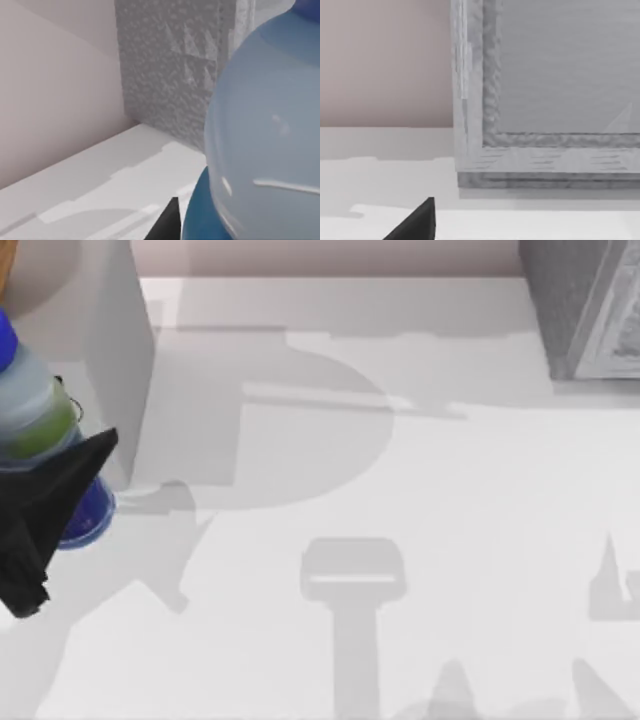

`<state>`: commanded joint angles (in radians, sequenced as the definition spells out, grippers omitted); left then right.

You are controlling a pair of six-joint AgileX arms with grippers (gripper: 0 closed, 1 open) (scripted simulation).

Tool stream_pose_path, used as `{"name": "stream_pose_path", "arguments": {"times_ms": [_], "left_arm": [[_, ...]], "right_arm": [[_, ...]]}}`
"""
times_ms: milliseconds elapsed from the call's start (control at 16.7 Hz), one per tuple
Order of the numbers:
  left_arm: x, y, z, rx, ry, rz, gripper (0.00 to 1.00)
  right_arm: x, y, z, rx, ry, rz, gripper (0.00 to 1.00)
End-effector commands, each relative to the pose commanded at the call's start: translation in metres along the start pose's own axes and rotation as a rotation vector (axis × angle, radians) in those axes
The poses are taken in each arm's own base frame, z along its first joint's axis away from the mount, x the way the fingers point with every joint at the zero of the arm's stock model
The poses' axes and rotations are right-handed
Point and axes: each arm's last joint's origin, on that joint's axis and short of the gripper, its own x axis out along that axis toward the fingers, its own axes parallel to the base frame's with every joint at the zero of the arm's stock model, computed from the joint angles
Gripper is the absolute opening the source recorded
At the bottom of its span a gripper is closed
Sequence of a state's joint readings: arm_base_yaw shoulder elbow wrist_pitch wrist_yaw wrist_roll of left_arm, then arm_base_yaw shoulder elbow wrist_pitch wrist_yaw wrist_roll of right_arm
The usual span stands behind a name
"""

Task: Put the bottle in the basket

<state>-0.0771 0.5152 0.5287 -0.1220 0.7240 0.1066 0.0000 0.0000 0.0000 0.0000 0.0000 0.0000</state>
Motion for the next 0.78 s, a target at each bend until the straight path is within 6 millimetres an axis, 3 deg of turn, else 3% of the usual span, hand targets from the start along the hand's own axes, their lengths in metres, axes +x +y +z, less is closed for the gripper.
{"name": "stream_pose_path", "arguments": {"times_ms": [300, 780], "left_arm": [[-0.032, -0.024, -0.029, -0.028, 0.025, -0.007, 0.0], [-0.034, -0.027, -0.034, -0.032, 0.029, -0.005, 0.0]], "right_arm": [[0.0, 0.0, 0.0, 0.0, 0.0, 0.0, 1.0], [0.0, 0.0, 0.0, 0.0, 0.0, 0.0, 1.0]]}}
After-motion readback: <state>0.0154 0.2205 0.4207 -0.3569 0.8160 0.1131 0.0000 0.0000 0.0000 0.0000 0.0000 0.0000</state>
